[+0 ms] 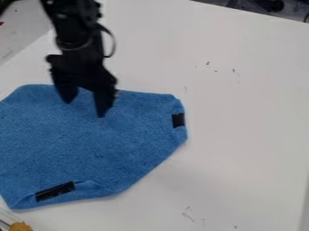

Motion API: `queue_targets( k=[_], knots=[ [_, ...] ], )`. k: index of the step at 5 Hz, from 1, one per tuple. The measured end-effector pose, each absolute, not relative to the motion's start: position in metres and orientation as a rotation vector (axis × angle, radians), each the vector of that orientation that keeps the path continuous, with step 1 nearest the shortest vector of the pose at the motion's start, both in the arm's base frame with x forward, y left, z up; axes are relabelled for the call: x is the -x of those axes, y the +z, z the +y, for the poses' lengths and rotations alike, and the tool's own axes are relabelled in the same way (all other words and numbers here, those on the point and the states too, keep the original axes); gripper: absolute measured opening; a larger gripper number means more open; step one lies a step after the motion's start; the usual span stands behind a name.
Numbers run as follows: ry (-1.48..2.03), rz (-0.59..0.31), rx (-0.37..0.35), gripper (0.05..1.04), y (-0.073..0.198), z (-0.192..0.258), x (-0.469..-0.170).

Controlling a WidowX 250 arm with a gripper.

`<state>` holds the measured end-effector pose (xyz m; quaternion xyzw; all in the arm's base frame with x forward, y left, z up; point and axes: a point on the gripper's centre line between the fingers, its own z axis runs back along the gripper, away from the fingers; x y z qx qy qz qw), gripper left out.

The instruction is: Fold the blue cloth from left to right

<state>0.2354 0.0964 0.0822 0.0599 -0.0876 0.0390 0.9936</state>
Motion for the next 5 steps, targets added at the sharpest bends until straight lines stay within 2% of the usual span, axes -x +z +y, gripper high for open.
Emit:
queue_targets(
  k=[1, 2, 3, 5],
  knots=[
    [0.218, -0.171, -0.149, 1.001, 0.075, 0.144, -0.195],
    [0.294, -0.178, -0.18, 1.001, 0.07, 0.183, -0.175],
    [0.36, -0.183, -0.198, 1.001, 0.06, 0.219, -0.162],
    [0.396, -0.158, -0.216, 1.001, 0.043, 0.254, -0.158]
  ],
)
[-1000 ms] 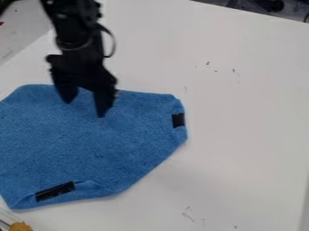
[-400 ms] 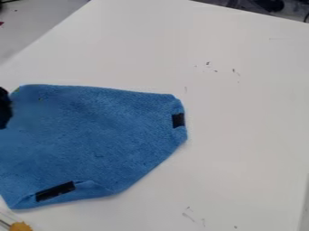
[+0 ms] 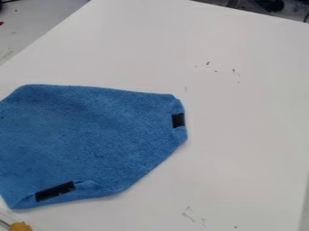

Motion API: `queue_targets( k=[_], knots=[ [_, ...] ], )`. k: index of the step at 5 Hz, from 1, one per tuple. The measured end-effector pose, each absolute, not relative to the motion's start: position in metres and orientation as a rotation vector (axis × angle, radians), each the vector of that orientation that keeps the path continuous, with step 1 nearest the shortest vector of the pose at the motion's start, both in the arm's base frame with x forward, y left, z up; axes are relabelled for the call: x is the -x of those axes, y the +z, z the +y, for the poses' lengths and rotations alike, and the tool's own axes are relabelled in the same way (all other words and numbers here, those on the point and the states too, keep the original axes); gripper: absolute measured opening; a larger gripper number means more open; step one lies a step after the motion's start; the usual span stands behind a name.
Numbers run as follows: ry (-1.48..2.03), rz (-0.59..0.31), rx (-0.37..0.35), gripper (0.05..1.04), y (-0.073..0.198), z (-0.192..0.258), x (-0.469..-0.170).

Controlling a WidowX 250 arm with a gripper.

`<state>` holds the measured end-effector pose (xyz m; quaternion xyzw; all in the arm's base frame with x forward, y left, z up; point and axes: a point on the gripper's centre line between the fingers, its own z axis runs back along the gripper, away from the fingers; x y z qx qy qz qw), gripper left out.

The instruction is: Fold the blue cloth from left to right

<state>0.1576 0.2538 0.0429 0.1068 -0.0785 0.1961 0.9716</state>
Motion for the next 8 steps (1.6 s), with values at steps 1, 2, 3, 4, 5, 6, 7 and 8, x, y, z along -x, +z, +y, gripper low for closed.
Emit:
queue_targets(
  k=[1, 2, 3, 4, 5, 6, 7, 8],
  knots=[
    [0.4, -0.159, -0.222, 1.001, 0.028, 0.266, -0.165],
    [0.385, -0.171, -0.223, 1.001, 0.019, 0.274, -0.176],
    [0.381, -0.188, -0.223, 0.959, 0.012, 0.28, -0.188],
    [0.372, -0.205, -0.219, 0.698, 0.01, 0.281, -0.199],
    [0.364, -0.2, -0.208, 0.413, 0.009, 0.277, -0.202],
    [0.365, -0.188, -0.207, 0.206, 0.01, 0.271, -0.199],
    [0.357, -0.154, -0.231, 0.089, 0.029, 0.261, -0.198],
    [0.308, -0.139, -0.321, 0.064, 0.078, 0.24, -0.213]
  ],
)
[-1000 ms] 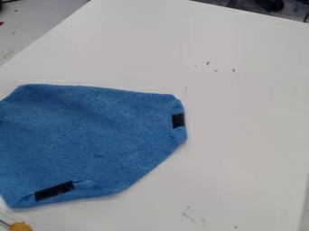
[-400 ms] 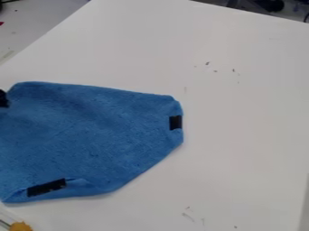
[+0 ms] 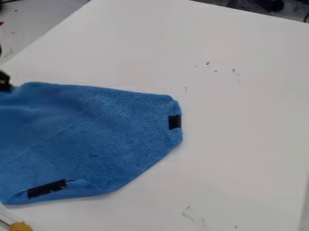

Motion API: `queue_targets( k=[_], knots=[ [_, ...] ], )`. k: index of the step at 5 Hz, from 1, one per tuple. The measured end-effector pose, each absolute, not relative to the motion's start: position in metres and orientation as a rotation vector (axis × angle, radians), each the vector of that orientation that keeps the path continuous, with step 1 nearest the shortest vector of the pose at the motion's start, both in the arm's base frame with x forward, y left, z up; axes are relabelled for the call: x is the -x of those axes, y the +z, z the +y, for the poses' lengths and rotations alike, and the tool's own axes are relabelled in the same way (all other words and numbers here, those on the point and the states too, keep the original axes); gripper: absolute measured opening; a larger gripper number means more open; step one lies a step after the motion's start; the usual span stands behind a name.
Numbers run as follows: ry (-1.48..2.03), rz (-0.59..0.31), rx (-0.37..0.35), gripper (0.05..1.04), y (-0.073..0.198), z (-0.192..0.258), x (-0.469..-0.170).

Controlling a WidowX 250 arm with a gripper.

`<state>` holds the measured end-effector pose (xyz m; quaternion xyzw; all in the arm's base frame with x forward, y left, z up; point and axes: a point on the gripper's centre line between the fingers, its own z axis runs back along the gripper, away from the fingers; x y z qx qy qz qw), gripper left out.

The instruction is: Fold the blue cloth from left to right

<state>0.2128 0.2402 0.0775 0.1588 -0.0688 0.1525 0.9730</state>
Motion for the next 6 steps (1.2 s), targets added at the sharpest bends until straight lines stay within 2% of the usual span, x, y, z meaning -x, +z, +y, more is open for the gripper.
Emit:
queue_targets(
  k=[1, 2, 3, 5, 6],
  knots=[
    [0.239, -0.123, -0.379, 0.062, 0.114, 0.209, -0.24],
    [0.15, -0.169, -0.39, 0.062, 0.14, 0.156, -0.286],
    [0.071, -0.152, -0.341, 0.062, 0.13, 0.108, -0.318],
    [-0.055, -0.136, -0.256, 0.061, 0.104, 0.007, -0.357],
    [-0.123, -0.14, -0.22, 0.061, 0.09, -0.028, -0.377]
  ],
)
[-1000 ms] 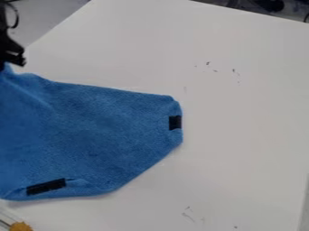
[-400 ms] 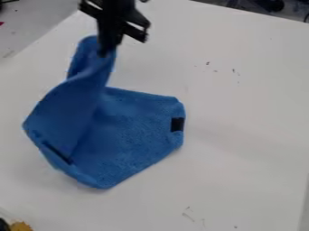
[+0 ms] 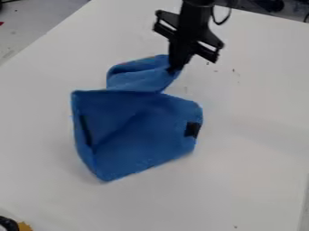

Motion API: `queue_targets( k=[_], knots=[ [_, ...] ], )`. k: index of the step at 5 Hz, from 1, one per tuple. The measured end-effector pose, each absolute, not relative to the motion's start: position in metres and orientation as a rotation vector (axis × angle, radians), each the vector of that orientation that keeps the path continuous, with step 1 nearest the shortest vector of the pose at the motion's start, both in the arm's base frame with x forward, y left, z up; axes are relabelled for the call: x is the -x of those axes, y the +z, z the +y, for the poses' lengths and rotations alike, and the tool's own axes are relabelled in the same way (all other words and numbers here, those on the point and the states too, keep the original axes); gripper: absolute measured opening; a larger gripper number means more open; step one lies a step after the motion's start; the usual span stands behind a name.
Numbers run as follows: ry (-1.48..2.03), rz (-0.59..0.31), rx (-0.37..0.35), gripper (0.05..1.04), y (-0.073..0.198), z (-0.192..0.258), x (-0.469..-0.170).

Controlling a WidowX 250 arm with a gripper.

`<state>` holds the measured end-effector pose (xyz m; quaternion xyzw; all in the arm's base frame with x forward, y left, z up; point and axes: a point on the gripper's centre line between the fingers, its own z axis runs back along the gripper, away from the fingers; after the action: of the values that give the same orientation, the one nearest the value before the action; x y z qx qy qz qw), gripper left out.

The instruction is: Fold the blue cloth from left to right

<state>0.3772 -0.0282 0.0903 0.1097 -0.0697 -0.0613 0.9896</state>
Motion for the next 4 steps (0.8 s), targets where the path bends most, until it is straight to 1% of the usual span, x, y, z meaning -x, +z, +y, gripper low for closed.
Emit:
queue_targets(
  k=[1, 2, 3, 4],
  knots=[
    [-0.151, -0.159, -0.188, 0.061, 0.081, -0.054, -0.394],
    [-0.146, -0.184, -0.142, 0.081, 0.073, -0.067, -0.398],
    [-0.133, -0.172, -0.13, 0.235, 0.065, -0.068, -0.393],
    [-0.122, -0.154, -0.128, 0.499, 0.053, -0.067, -0.385]
  ],
)
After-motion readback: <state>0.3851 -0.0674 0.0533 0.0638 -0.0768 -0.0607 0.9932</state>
